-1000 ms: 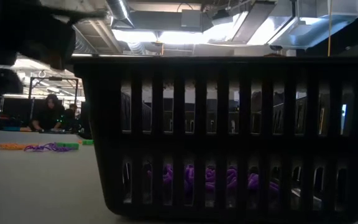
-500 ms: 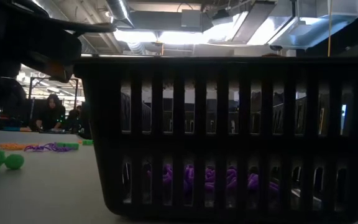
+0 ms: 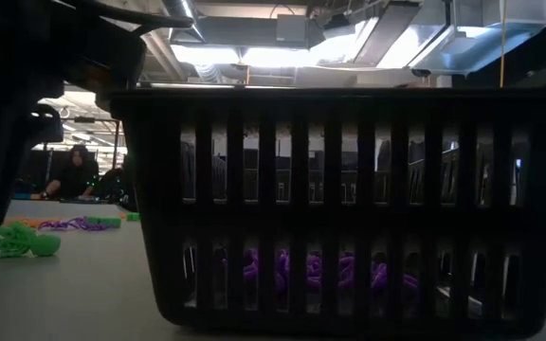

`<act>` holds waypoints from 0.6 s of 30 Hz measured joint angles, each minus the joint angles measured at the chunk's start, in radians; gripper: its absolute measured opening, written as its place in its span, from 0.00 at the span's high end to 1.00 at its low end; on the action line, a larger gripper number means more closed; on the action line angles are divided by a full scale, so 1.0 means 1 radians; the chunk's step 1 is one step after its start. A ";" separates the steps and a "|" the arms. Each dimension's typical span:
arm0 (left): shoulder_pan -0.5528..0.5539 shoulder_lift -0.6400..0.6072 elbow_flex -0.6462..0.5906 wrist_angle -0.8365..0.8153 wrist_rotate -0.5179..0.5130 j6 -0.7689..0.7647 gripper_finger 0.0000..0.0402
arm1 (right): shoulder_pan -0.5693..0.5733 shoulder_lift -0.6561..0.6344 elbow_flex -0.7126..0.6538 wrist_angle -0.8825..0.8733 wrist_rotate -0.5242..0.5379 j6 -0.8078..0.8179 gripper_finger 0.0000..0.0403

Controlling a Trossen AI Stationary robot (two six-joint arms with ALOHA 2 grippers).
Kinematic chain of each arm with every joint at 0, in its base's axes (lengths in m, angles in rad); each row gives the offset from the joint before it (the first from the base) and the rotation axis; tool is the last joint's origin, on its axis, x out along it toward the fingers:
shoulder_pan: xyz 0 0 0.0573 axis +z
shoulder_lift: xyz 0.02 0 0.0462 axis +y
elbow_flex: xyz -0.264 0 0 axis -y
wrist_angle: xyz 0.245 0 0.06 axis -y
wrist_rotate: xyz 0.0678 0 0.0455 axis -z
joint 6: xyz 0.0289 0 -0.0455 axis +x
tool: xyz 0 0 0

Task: Sort Halloween decoration
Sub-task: Put the green skeleton toy into the top black bin

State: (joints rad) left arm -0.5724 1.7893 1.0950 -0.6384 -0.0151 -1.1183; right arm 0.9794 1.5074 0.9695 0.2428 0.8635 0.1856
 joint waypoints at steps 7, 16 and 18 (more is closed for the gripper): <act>0.003 -0.001 0.000 0.002 0.007 0.047 0.69 | 0.000 0.000 0.000 0.000 0.000 0.000 0.69; 0.003 -0.001 0.067 -0.048 -0.042 0.192 0.69 | -0.032 0.007 0.000 -0.008 -0.008 0.018 0.69; 0.003 -0.001 0.108 -0.068 -0.077 0.233 0.69 | -0.037 0.014 0.000 -0.008 -0.019 0.020 0.69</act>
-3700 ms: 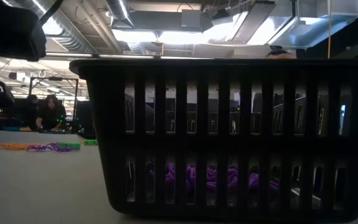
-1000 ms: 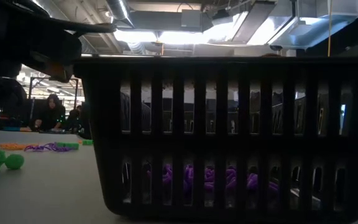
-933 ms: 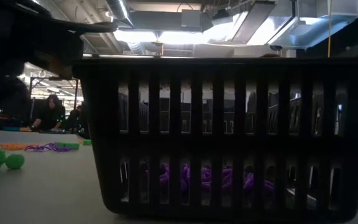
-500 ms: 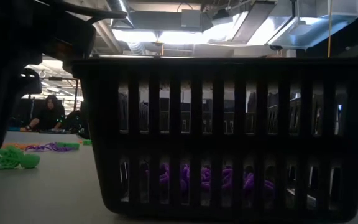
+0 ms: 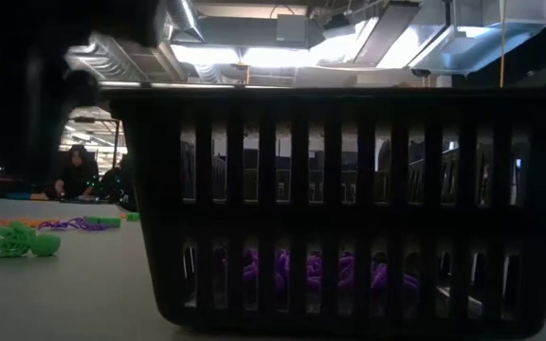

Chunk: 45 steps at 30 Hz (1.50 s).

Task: Sort Halloween decoration
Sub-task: Put the green skeleton toy into the top black bin

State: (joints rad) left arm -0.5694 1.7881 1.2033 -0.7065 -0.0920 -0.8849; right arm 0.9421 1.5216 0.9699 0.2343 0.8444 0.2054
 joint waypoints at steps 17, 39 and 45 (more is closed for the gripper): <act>0.004 0.119 0.026 -0.009 0.009 0.110 0.69 | -0.007 0.002 0.000 -0.001 -0.034 0.019 0.69; 0.035 0.180 0.226 -0.240 0.003 0.254 0.97 | -0.007 0.002 0.000 -0.006 -0.032 -0.032 0.69; 0.072 0.178 0.388 -0.447 -0.303 0.404 0.98 | -0.007 0.002 0.000 -0.007 -0.016 -0.109 0.69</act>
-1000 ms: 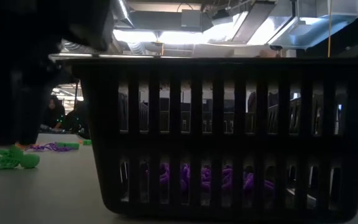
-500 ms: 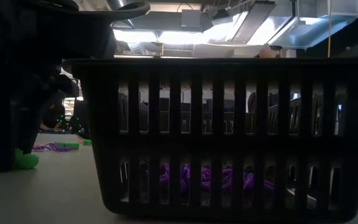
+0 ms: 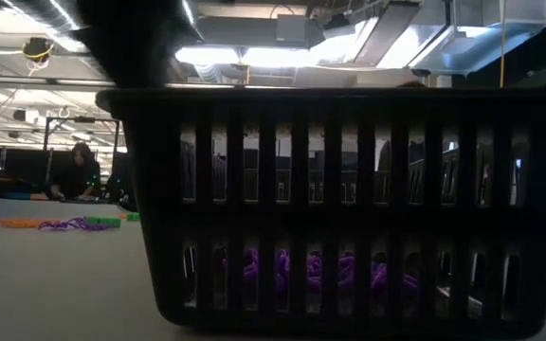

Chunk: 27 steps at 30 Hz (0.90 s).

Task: Sort Halloween decoration
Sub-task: Put the green skeleton toy into the top black bin

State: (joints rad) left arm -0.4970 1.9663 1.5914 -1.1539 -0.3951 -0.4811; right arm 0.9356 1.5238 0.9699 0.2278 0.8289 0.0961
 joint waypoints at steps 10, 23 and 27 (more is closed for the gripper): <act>0.143 -0.009 0.194 -0.145 -0.175 0.331 0.95 | -0.001 0.000 0.000 -0.074 0.164 -0.052 0.69; 0.679 -0.105 0.073 0.405 0.407 0.717 0.96 | -0.070 -0.122 -0.001 -0.359 0.255 -0.009 0.69; 0.799 -0.095 0.000 0.525 0.483 0.722 0.96 | -0.111 -0.160 -0.001 -0.501 0.256 0.069 0.69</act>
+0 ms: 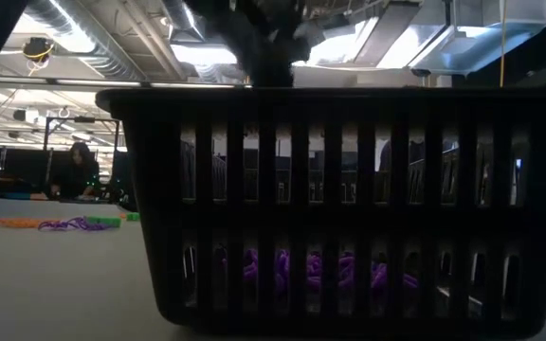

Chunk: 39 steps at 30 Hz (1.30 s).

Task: Sort Halloween decoration
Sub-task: Put the green skeleton toy into the top black bin

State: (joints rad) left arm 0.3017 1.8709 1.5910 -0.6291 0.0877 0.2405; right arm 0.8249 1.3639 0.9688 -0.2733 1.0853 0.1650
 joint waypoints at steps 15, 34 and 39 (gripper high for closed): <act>0.130 0.001 -0.165 0.133 -0.016 0.137 0.69 | -0.255 -0.020 0.000 -0.137 -0.092 0.092 0.69; 0.058 -0.279 -0.189 -0.243 0.067 0.018 0.55 | -0.295 -0.018 -0.143 0.237 -0.282 0.006 0.69; -0.021 -0.446 -0.396 -0.270 0.047 -0.067 0.55 | -0.295 -0.023 -0.238 0.520 -0.394 -0.065 0.69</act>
State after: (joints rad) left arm 0.2811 1.4245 1.1955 -0.8987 0.1346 0.1731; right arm 0.5297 1.3413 0.7304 0.2463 0.6909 0.1001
